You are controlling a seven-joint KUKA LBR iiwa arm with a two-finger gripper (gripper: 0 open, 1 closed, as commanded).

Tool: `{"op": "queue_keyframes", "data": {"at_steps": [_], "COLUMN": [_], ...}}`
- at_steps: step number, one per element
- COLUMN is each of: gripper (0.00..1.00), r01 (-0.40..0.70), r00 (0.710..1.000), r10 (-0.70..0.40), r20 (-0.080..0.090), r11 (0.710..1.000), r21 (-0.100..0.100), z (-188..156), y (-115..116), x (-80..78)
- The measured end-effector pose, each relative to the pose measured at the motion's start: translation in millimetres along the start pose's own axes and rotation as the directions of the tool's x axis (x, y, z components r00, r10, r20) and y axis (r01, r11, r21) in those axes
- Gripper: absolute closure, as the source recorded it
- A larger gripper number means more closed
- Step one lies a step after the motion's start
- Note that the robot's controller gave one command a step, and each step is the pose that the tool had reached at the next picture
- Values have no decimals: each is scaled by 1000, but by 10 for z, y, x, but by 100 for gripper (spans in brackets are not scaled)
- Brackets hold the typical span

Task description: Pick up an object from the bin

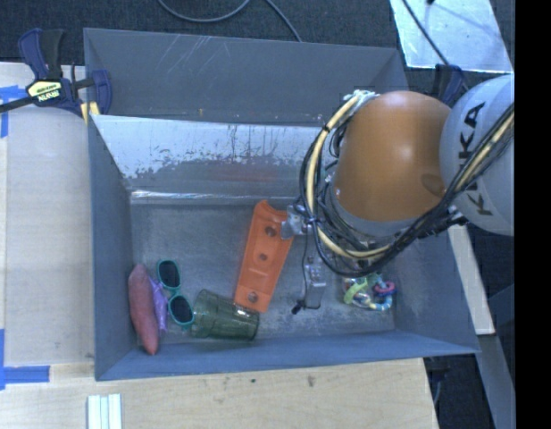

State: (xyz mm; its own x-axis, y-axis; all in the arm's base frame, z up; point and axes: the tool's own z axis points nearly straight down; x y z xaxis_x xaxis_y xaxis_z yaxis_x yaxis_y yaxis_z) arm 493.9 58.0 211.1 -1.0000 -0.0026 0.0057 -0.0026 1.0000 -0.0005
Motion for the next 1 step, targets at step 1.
{"op": "queue_keyframes", "data": {"at_steps": [1], "gripper": [0], "r01": [-3], "r00": [1000], "r10": [3], "r20": [9], "r11": [1000], "r21": [-1], "z": [-46], "y": [-2], "x": [-16]}}
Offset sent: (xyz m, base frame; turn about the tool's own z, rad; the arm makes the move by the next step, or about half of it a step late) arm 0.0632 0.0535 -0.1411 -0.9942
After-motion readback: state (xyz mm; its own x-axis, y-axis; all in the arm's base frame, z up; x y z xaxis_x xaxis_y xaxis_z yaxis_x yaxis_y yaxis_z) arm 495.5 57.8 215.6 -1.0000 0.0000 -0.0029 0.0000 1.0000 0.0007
